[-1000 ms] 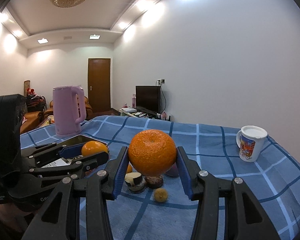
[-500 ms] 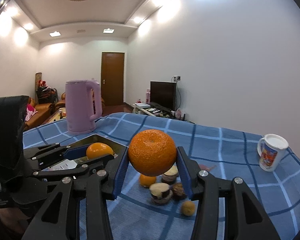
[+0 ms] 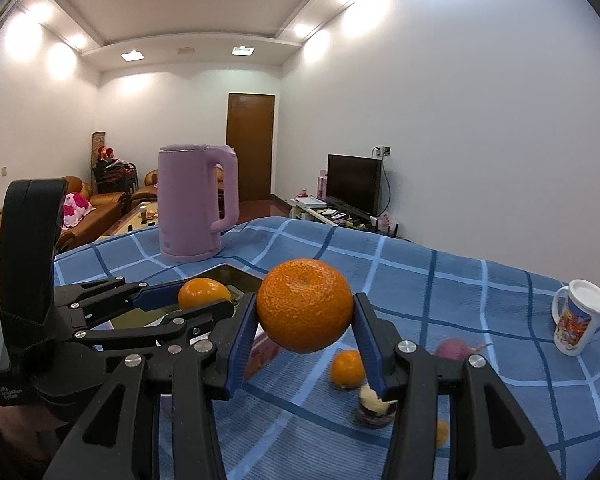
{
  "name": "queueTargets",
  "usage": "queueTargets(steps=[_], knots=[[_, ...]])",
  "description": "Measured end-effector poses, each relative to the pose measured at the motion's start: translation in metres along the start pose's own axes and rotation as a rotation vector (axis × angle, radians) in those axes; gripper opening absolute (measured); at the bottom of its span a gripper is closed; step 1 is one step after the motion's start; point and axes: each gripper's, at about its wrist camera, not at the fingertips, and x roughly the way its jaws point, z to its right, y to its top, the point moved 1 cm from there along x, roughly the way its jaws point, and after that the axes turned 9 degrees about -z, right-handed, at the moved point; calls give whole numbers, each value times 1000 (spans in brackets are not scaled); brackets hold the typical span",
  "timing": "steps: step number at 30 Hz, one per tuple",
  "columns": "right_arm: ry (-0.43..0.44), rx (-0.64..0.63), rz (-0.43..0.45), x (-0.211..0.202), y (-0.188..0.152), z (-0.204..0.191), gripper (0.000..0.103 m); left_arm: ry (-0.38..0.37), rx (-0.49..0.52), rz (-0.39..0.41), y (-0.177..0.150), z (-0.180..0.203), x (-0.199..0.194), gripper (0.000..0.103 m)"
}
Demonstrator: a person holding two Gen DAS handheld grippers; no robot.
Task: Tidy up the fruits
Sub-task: 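Lower the tangerine into the tin with the left tool while the right tool releases the large orange there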
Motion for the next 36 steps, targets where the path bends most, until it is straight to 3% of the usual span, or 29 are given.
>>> queueTargets(steps=[21,36], knots=[[77,-60,-49,31,9,-38,49,79,-28,-41,1,-42,2,42],[121,-108,-124,56,7,-64,49,126,-33,-113,-4,-74,10,42]])
